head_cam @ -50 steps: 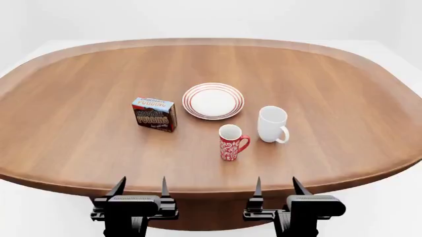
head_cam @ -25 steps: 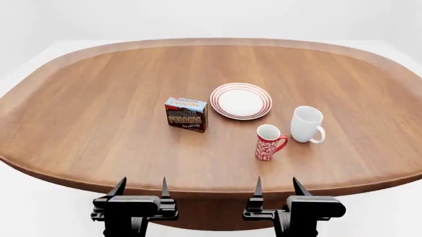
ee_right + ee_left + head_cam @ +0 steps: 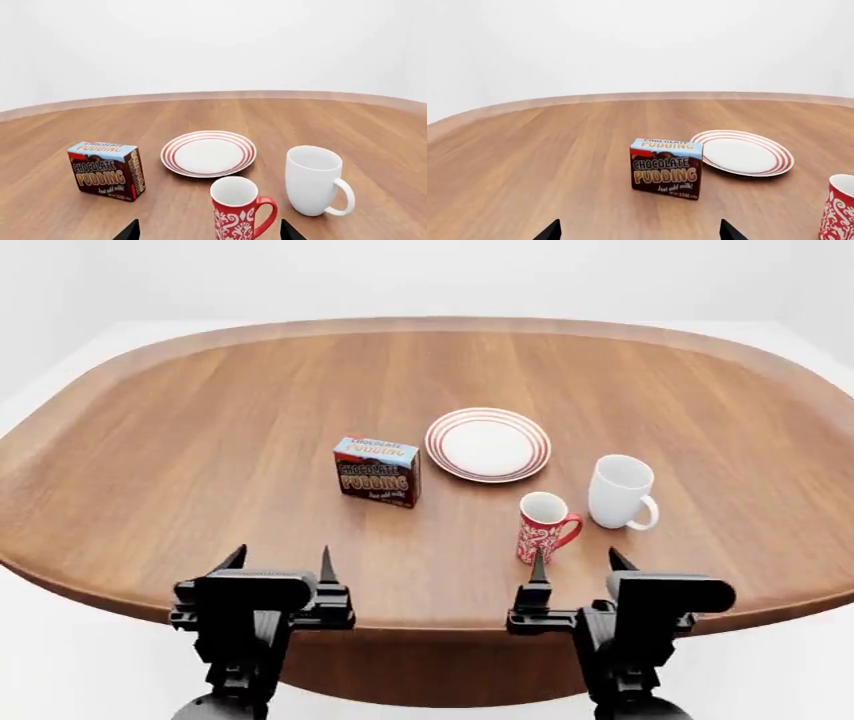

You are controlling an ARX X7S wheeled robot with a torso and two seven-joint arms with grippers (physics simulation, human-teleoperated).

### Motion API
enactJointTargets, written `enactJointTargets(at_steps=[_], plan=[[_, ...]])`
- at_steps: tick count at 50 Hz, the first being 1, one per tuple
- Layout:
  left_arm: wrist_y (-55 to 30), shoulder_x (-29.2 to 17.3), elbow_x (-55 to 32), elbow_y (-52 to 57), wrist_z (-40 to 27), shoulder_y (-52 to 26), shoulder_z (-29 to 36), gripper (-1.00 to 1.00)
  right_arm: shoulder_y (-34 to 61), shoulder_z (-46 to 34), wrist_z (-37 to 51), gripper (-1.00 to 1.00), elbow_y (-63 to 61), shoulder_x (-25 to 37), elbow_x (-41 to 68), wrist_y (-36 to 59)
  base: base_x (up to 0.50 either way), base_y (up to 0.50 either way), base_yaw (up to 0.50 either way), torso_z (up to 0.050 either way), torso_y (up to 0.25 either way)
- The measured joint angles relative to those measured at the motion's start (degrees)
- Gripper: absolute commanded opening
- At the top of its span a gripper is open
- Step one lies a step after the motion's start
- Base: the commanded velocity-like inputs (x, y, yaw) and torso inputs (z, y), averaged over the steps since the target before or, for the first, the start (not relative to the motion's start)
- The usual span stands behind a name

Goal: Put the chocolate pudding to the right of the plate.

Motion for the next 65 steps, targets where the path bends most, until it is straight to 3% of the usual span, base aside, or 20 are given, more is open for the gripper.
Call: enactJointTargets(at_steps=[8,19,65], plan=[[-8.9,-1.1,-1.5,5.8,-0.5,-4.3,0.2,1.00,3.8,0.5,0.9,1.00,-6.5,1.8,2.5,9.4,0.03,0.00,0.00,0.000,0.000],[-13.4,-1.8,-2.7,8.9,-1.0,-6.4,0.4,1.00,5.4,1.2,1.4,1.00,-10.7,2.9,4.6,14.4,0.49,0.00,0.00,0.000,0.000],[-14.3,-3.3,-4.7,9.8,-2.6,-7.6,1.0,1.00,6.5,0.8,2.4,1.00,-12.7,4.3,7.0,16.6,0.50,0.00,0.00,0.000,0.001]])
